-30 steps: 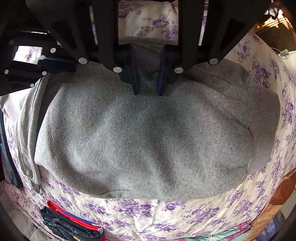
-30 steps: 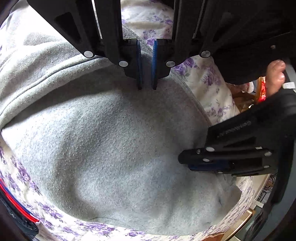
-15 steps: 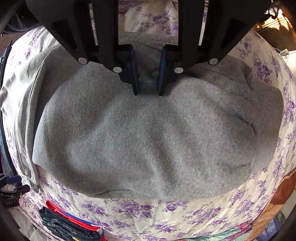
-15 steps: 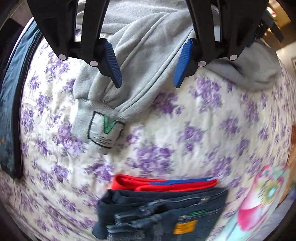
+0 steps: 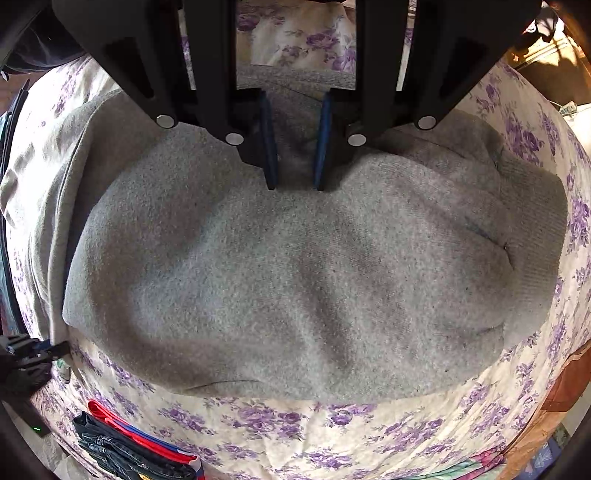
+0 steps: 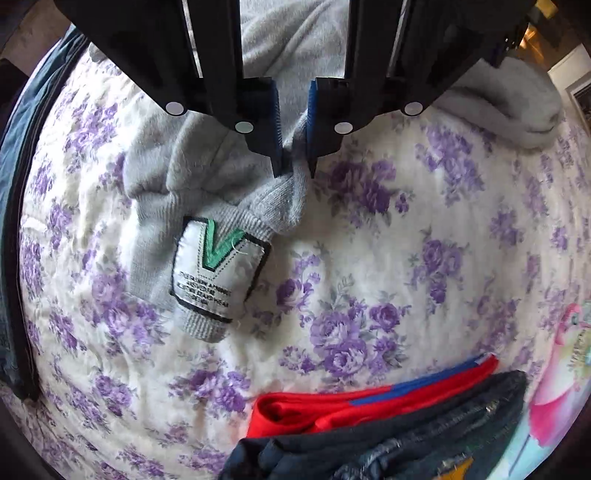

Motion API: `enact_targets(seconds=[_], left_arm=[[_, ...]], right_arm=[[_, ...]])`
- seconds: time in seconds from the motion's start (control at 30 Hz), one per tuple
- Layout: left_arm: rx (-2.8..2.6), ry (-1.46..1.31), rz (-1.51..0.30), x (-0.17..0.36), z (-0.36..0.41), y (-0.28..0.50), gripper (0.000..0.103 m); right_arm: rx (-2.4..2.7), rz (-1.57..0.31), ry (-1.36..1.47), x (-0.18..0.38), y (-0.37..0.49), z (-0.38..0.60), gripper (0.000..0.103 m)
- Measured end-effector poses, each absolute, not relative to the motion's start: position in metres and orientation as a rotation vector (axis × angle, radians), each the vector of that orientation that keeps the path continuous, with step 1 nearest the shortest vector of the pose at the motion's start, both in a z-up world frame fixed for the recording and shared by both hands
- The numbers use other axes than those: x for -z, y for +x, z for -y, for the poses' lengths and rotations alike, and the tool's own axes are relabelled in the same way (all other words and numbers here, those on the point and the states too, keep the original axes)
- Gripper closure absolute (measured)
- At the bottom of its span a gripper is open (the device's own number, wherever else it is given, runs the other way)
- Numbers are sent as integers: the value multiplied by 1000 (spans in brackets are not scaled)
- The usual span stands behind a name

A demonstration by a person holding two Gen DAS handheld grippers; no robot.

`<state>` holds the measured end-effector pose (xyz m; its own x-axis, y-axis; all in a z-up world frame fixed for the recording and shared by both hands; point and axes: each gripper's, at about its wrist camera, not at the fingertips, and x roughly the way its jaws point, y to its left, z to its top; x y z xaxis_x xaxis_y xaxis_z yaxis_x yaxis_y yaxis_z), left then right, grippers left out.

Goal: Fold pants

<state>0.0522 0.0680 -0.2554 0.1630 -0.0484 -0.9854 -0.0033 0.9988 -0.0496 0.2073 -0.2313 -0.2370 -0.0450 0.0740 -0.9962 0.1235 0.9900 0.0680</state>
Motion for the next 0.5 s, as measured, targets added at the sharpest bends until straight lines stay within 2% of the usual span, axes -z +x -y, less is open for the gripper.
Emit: enact_targets(seconds=[0.17,0.3,0.4,0.5], left_arm=[[78,-45,-1411,257,-78,57,84],[158,-19,-1423,256,-84,61,84],[214,-2,-1430,256,-90,63,84],[242,34,-1435,257,-89,67,84]], right_arm=[[-28,-1444,299,155,127,298,96],[16,-1331,448,121,48,374,96],[92,-1328,558,172,-20,376,96],[192,-1396,650,246,-68,381,96]])
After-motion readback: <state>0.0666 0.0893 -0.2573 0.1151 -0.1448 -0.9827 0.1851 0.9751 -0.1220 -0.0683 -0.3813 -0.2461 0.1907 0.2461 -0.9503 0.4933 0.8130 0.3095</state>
